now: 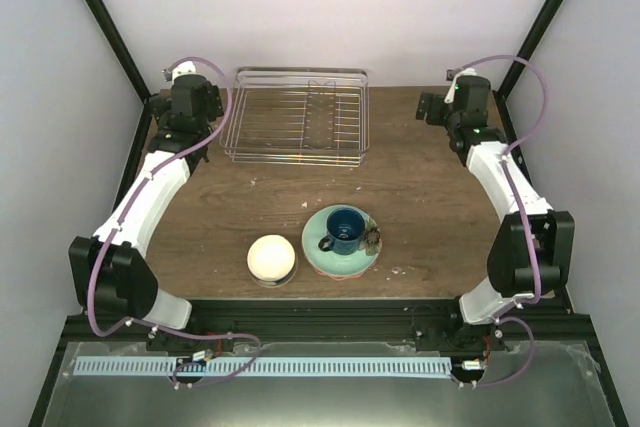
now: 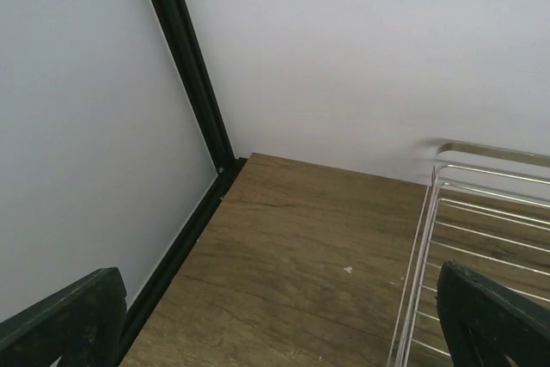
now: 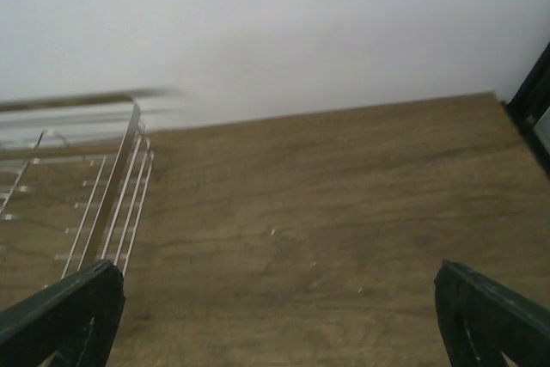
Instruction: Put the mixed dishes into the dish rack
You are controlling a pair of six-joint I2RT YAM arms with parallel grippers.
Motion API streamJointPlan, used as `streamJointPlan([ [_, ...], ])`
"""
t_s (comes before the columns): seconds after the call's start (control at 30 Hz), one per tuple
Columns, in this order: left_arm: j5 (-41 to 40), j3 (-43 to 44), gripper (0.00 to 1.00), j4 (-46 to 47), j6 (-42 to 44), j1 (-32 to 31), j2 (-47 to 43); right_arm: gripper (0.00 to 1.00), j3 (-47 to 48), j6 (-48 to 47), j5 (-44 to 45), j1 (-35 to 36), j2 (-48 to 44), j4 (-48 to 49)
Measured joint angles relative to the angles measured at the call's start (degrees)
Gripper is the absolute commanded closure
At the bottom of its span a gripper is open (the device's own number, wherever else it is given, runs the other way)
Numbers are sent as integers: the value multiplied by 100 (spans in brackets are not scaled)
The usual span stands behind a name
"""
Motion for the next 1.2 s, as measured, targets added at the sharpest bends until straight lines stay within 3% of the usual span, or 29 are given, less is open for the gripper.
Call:
streamJointPlan([
  [0.23, -83, 2, 0, 15, 11, 2, 59, 0, 494, 109, 83, 496, 481, -673],
  [0.4, 133, 44, 0, -118, 72, 7, 236, 0, 1517, 293, -4, 780, 1272, -1123],
  [0.73, 1659, 824, 0, -1222, -363, 542, 1250, 0, 3182, 627, -483, 929, 2830, -2214],
  [1.2, 1956, 1283, 0, -1908, -584, 734, 2044, 0, 3609, 605, -1051, 1292, 3751, -3086],
])
